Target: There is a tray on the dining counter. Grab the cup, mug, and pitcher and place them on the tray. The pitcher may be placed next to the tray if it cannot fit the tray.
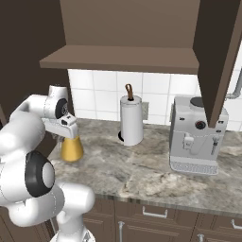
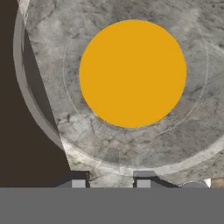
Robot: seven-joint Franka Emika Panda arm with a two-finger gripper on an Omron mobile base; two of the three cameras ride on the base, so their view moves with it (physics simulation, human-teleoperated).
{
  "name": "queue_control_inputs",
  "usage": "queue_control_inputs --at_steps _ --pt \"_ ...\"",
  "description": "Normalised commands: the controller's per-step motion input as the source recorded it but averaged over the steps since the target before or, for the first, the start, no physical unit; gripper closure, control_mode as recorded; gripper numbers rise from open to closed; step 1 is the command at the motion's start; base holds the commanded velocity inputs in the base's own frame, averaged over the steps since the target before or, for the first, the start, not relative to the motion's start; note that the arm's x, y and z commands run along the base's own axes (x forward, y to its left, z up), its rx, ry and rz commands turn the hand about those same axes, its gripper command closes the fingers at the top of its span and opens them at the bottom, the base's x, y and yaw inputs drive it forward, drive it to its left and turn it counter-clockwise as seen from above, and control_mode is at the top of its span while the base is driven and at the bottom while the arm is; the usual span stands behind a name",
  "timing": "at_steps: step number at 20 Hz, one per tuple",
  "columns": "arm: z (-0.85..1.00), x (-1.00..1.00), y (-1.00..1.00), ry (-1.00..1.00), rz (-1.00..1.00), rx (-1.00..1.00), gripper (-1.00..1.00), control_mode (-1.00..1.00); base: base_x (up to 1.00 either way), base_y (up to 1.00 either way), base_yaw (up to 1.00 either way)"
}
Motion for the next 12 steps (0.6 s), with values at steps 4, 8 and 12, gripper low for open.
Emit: queue_control_inputs --at_steps 4,8,12 --pt "0.06 -0.15 -0.34 -0.01 0.09 0.00 1.00 -1.00 0.00 0.00 0.00" --pt "0.00 -0.37 -0.22 -0.04 0.09 0.00 1.00 -1.00 0.00 0.00 0.00" --pt "0.17 -0.54 -0.21 -0.07 0.04 0.00 1.00 -1.00 0.00 0.00 0.00"
